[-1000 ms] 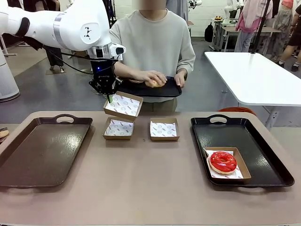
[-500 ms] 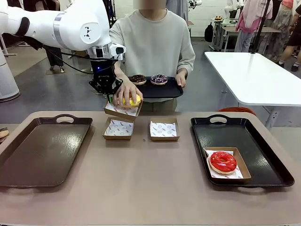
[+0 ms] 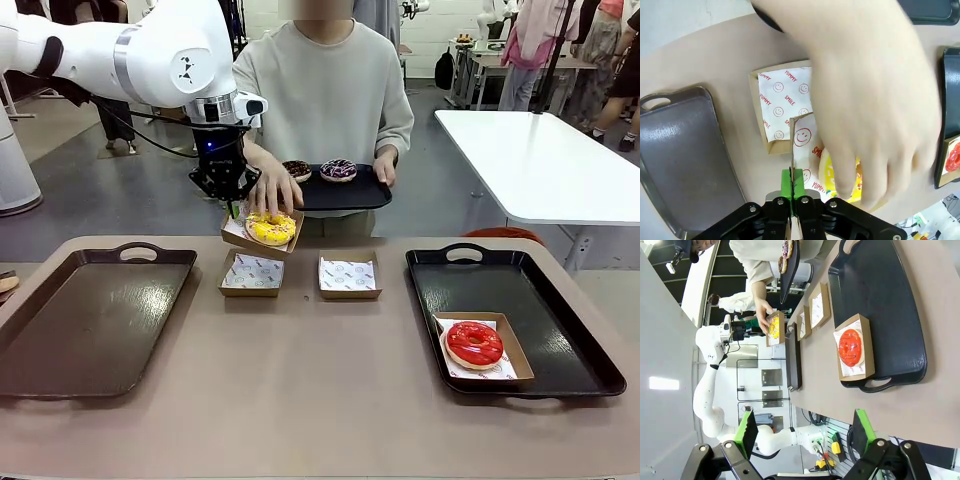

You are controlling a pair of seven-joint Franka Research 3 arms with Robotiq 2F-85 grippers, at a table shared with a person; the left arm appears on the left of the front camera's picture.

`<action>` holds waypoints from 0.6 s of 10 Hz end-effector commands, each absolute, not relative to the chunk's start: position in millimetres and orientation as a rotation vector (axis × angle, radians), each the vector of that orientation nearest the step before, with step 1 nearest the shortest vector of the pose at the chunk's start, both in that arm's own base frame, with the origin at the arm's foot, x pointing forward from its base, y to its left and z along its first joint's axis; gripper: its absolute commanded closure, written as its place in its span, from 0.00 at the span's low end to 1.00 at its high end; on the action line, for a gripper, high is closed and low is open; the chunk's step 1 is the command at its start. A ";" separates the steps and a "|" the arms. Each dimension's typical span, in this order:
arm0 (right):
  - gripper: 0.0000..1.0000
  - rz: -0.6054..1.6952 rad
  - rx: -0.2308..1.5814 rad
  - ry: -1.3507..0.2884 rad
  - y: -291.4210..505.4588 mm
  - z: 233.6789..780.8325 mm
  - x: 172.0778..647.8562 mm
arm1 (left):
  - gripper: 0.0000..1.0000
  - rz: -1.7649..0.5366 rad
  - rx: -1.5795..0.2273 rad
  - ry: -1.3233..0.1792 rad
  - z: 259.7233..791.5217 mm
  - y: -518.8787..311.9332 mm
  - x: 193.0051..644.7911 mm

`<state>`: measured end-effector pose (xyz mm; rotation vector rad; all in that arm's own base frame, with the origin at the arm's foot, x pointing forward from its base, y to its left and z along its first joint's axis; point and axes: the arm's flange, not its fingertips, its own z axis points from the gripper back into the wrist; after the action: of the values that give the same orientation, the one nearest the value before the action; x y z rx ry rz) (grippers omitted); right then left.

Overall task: Individually package the donuts and arrange them on the tray.
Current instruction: Place the picked Paper togo box on the Handle tray while simultaneously picking up another Paper togo box from the table with the other hand.

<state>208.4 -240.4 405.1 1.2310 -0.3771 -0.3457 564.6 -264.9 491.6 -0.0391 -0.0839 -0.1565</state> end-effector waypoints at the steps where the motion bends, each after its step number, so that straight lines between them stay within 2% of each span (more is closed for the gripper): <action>1: 0.00 -0.339 1.238 -0.384 -239.9 405.8 207.8 | 1.00 -0.155 -0.036 -0.083 493.0 -261.8 559.4; 6: 0.00 -0.339 1.238 -0.384 -239.9 405.8 207.8 | 1.00 -0.155 -0.036 -0.083 493.0 -261.8 559.4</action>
<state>208.5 -240.2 405.2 1.2308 -0.3767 -0.3453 564.6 -264.9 491.6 -0.0390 -0.0838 -0.1565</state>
